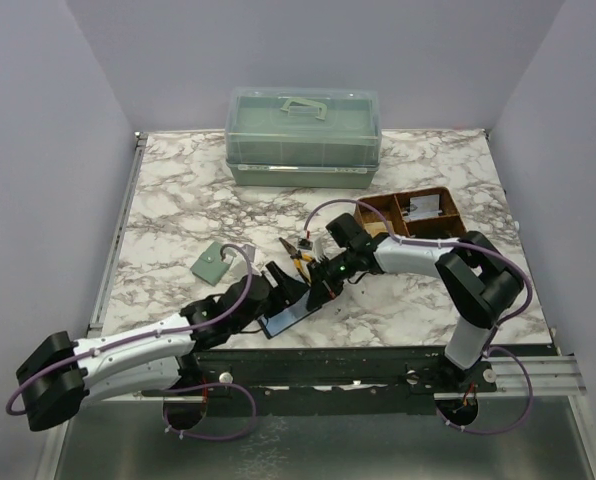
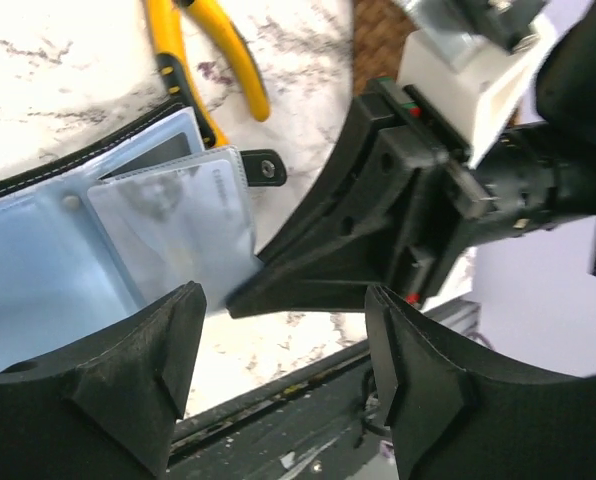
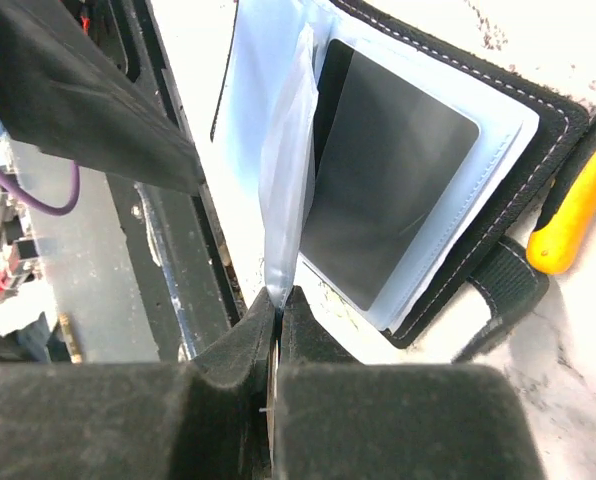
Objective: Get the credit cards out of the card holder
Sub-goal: Remove the credit card from the card holder.
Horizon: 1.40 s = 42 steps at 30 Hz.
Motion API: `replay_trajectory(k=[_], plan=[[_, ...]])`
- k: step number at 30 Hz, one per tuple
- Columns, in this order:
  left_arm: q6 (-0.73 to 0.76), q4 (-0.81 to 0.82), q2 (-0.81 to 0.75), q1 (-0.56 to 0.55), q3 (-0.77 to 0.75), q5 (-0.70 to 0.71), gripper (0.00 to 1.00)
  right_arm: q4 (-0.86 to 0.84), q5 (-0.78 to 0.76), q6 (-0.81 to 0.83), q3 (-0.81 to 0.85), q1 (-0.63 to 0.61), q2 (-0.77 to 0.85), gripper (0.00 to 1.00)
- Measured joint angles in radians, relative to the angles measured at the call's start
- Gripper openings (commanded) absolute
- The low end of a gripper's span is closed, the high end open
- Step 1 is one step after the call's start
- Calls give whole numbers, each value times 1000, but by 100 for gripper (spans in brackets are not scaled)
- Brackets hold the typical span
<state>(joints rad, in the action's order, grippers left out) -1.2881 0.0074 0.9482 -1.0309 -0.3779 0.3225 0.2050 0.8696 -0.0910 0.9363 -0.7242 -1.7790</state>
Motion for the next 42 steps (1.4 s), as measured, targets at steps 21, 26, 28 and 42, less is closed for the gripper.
replay_trajectory(k=[21, 26, 28, 42], plan=[[-189, -132, -11, 24, -4, 69, 75, 63, -197, 172, 6, 5, 74, 0], [-179, -51, 51, 31, 5, 68, 76, 84, -196, 176, 24, 5, 72, 1], [-175, 16, 42, 37, 44, 66, 77, 85, -195, 178, 34, 4, 70, 2], [-190, 150, 61, 79, 98, 57, 85, 86, -192, 198, 71, -61, 38, 28]])
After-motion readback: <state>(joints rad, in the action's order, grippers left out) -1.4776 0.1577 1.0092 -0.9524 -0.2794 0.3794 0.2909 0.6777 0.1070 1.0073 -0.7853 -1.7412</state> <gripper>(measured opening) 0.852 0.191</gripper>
